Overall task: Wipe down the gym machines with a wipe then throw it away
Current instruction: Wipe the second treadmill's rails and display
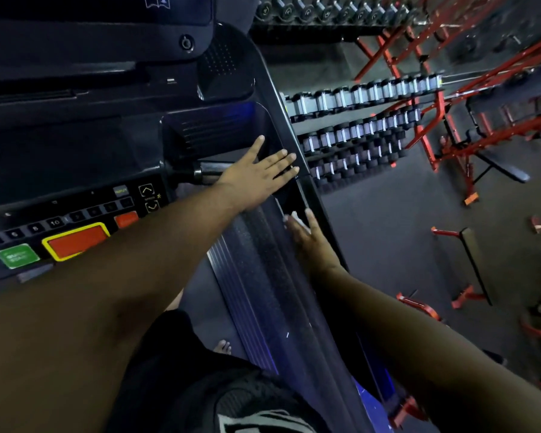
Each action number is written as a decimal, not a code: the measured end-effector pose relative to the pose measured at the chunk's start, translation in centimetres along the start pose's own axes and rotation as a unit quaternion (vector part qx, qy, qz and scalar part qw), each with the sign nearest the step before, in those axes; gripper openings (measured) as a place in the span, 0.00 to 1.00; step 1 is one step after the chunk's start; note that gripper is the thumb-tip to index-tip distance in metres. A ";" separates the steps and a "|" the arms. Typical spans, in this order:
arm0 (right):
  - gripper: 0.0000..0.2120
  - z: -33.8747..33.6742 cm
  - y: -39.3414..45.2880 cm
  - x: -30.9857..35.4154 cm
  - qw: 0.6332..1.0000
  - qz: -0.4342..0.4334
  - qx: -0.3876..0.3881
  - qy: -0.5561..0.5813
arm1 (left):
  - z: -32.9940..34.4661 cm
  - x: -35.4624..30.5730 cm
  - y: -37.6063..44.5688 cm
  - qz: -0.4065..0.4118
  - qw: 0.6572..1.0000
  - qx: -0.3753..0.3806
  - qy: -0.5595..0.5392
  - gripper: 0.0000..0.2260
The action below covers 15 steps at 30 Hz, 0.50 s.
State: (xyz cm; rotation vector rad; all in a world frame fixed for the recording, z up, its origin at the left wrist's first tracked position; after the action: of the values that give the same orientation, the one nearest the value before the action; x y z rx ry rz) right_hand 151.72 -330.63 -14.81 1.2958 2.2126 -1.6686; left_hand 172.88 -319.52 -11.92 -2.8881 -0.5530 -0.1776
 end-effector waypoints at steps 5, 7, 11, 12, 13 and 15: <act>0.29 0.7 -2.1 -0.7 0.987 0.144 -0.064 0.014 | 1.8 -2.5 -0.6 -0.013 0.999 -0.037 -0.004 0.44; 0.31 1.4 -3.3 -0.5 0.985 0.071 -0.129 0.093 | 1.3 -3.1 -0.5 -0.020 0.999 -0.032 -0.019 0.44; 0.36 2.1 -6.9 2.7 0.947 0.158 -0.187 0.207 | 0.5 -4.0 -0.7 -0.028 0.999 -0.026 -0.024 0.44; 0.37 2.7 -7.4 3.9 0.954 0.135 -0.164 0.213 | 0.5 -4.1 -0.8 -0.029 0.999 -0.023 -0.027 0.43; 0.37 3.2 -7.6 4.3 0.964 0.112 -0.142 0.194 | 0.6 -4.4 -0.8 -0.033 0.999 -0.021 -0.031 0.43; 0.36 2.6 -6.9 2.9 0.975 0.109 -0.125 0.149 | 0.8 -4.8 -0.9 -0.043 0.998 -0.015 -0.036 0.44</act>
State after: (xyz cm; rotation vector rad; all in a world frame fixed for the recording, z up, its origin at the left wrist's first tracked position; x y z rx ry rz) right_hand 144.25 -331.43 -12.17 1.7319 2.2388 -1.1410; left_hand 168.12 -320.18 -13.32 -2.9114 -0.6940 -0.0948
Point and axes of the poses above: each hand's wrist, its own y-axis towards the middle knuckle, its own z-axis out of the palm, x = y × z, the point moved 1 cm from there along y, towards the middle knuckle, and after that the axes turned 13 degrees about -z, right-handed, at the moved point
